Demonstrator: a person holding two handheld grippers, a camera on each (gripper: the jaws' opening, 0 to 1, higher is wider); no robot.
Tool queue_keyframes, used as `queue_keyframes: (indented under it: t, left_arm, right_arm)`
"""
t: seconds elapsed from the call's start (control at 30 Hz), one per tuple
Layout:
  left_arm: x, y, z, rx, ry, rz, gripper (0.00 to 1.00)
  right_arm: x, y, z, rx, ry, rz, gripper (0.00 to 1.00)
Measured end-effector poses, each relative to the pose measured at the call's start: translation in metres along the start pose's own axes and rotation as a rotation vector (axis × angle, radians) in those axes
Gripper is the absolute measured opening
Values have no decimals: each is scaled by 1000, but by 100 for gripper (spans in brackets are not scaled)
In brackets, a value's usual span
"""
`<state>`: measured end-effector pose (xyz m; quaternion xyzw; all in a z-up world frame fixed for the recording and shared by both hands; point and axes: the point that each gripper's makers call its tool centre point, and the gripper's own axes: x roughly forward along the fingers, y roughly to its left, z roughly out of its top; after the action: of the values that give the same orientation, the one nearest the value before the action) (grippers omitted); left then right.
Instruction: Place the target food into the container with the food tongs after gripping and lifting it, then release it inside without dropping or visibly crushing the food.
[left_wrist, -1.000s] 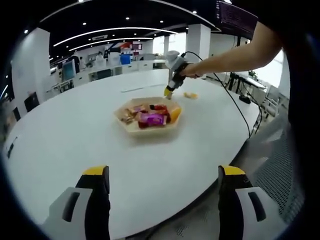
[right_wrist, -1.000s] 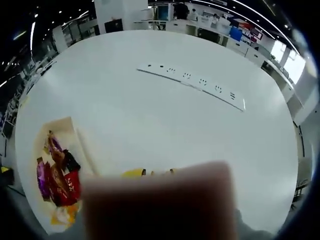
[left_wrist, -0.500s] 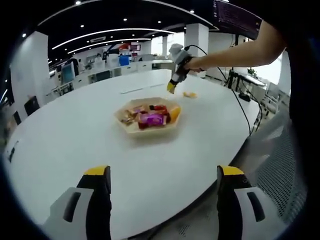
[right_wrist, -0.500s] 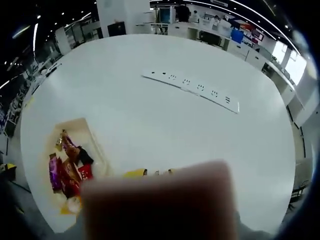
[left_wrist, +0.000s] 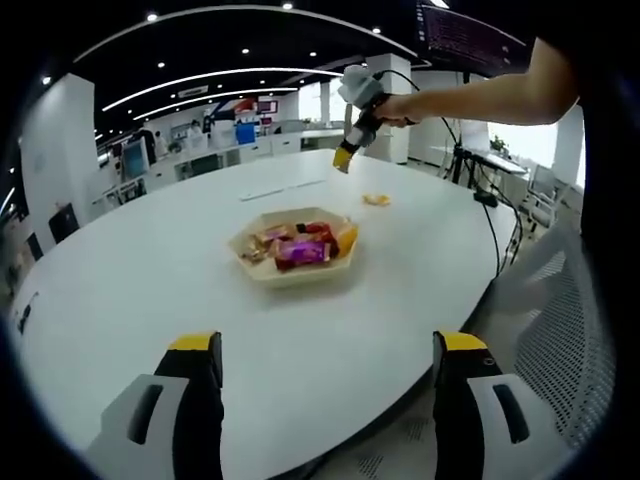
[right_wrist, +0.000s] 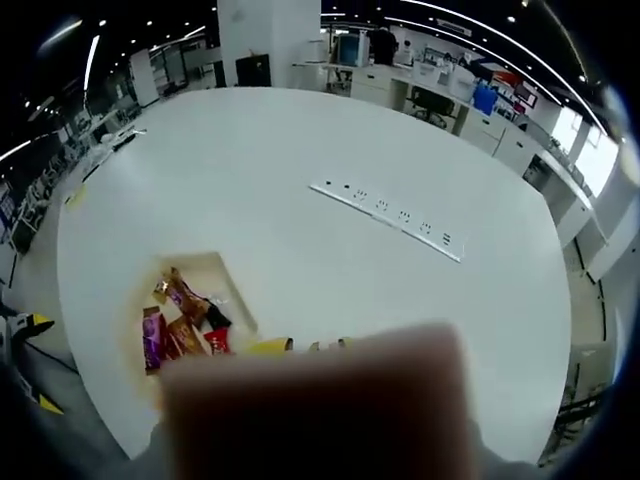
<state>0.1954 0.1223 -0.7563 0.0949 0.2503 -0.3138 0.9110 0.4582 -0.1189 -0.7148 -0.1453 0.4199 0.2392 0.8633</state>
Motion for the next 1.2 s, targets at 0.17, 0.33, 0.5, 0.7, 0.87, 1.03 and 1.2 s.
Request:
queue_keyframes:
  t: [0.17, 0.33, 0.5, 0.7, 0.87, 1.03, 1.2]
  left_arm:
    - [-1, -2, 2, 6, -15, -9, 83]
    - [-2, -4, 3, 17, -22, -18, 82]
    - [-2, -4, 3, 20, -25, -22, 82]
    - [-1, -4, 2, 23, -22, -25, 82]
    - [0, -4, 1, 22, -11, -26, 82]
    - [0, -4, -2, 24, 2, -22, 81]
    - [1, -3, -3, 24, 13, -21, 81]
  right_arm:
    - [-24, 0, 16, -12, -42, -14, 18]
    - [-40, 0, 22, -26, -61, -27, 17]
    - [-41, 0, 16, -12, -60, -29, 18]
    - [-23, -4, -17, 80, -18, 7, 23]
    - [-4, -15, -60, 190, 41, 24, 24]
    - [7, -21, -89, 274, 77, 31, 24]
    - [17, -25, -109, 300, 114, 9, 25]
